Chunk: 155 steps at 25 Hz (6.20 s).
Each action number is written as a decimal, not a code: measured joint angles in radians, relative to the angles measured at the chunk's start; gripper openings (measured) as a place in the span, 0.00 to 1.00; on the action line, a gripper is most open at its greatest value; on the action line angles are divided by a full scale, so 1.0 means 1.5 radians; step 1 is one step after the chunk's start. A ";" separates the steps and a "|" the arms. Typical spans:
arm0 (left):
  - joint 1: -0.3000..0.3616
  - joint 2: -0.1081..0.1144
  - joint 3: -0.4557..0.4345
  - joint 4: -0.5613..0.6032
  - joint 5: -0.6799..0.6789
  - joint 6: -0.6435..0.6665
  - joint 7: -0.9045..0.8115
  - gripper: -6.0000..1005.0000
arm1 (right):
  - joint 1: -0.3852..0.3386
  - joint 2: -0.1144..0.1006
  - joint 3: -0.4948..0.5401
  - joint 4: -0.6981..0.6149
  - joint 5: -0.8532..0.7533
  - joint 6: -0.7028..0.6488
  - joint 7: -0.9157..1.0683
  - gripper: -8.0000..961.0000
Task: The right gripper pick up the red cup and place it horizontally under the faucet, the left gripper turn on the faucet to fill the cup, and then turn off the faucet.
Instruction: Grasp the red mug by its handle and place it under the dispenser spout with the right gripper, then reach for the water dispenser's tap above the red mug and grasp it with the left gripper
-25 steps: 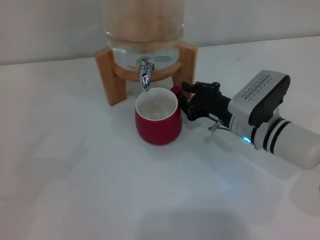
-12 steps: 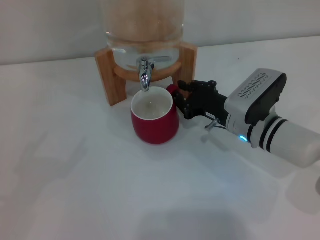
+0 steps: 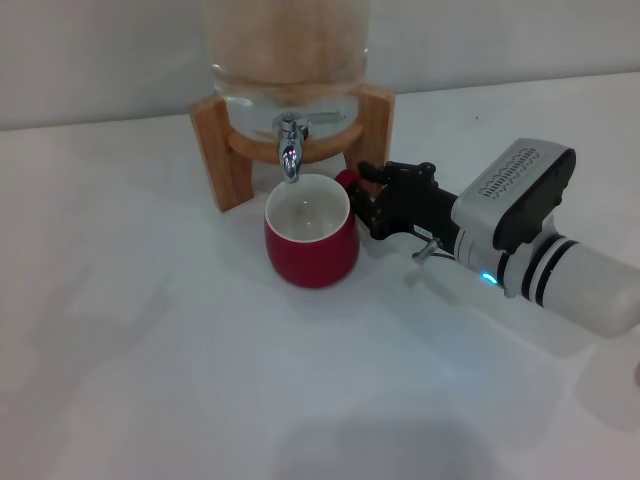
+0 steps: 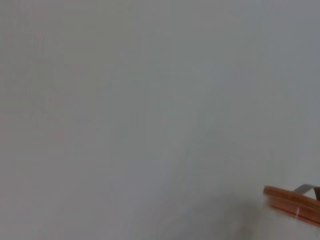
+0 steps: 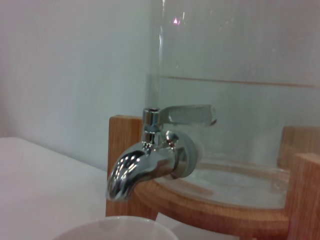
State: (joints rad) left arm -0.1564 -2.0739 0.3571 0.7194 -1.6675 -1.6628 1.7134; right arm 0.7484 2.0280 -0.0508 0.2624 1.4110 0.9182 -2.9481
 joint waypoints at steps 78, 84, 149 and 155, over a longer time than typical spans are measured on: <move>-0.011 0.007 -0.004 0.000 -0.006 0.009 -0.007 0.85 | -0.054 -0.012 -0.017 -0.255 -0.306 0.209 0.405 0.28; -0.018 0.007 -0.004 0.000 -0.004 0.015 -0.007 0.85 | -0.094 -0.008 -0.074 -0.411 -0.308 0.343 0.534 0.33; -0.485 0.126 0.332 0.336 0.512 -0.156 -0.754 0.25 | -0.223 -0.010 -0.154 -0.598 -0.022 0.453 0.631 0.62; -0.563 0.107 0.398 0.353 0.589 -0.153 -0.786 0.25 | -0.215 -0.010 -0.156 -0.583 -0.024 0.441 0.612 0.62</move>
State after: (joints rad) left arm -1.0009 -1.9131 0.9538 1.2487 -0.7835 -1.8917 0.5342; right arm 0.4256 2.0128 -0.2842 -0.6128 1.3754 1.5797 -2.0295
